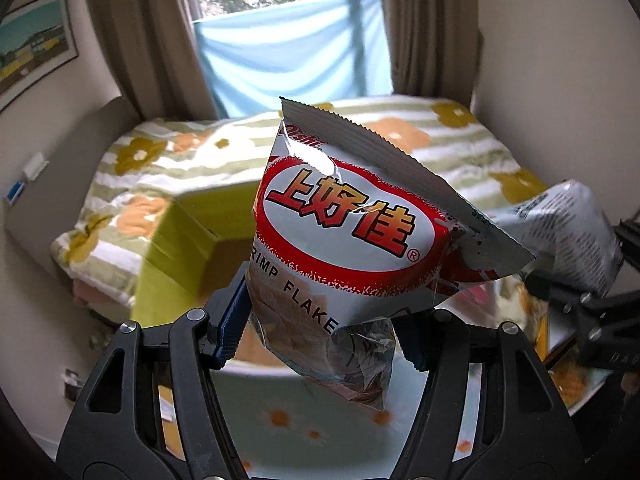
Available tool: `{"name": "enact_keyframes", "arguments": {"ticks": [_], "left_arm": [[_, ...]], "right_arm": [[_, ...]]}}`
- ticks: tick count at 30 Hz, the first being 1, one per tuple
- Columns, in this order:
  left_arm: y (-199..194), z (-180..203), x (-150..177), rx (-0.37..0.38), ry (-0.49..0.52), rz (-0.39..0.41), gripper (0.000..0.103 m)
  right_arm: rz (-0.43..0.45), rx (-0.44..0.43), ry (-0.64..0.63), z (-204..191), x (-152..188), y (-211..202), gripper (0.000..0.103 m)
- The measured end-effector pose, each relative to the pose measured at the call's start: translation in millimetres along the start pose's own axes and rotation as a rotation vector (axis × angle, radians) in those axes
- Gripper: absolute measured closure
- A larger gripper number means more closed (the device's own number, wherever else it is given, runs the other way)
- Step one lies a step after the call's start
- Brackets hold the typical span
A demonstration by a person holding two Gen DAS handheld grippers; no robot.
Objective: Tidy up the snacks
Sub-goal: 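Carry both bags over the yellow box and open both tools to drop them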
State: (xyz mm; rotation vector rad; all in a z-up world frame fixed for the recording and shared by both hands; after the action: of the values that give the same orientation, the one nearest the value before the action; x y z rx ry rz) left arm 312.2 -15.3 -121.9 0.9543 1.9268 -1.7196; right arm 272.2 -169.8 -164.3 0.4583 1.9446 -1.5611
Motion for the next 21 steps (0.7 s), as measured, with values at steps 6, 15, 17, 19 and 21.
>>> {"name": "enact_keyframes", "arguments": {"ticks": [6, 15, 17, 19, 21], "left_arm": [[29, -67, -25, -0.023, -0.016, -0.012, 0.043], [116, -147, -41, 0.008, 0.007, -0.123, 0.043], [143, -156, -40, 0.025, 0.018, -0.16, 0.043], [169, -162, -34, 0.047, 0.032, -0.208, 0.043], [191, -163, -25, 0.079, 0.041, -0.258, 0.043]], "right_arm": [[0.035, -0.028, -0.024, -48, -55, 19, 0.034], [-0.002, -0.041, -0.008, -108, -103, 101, 0.034], [-0.021, -0.03, -0.003, -118, -107, 121, 0.034], [-0.042, -0.013, 0.004, -124, -109, 139, 0.034], [-0.068, 0.0, 0.018, -124, -107, 155, 0.034]]}}
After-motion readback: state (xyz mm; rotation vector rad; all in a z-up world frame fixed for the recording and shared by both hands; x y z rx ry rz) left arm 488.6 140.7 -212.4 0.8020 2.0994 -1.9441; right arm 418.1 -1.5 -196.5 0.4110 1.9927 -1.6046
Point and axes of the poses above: each gripper's, at about its wrist camera, not at the fingertips, and y roughly the way its jaws point, z to its right, x to its underside, the point moved 7 cm from there along y, roughly the way its jaws point, and after that the axes turned 5 degrees about y, right-handed, at the moved point
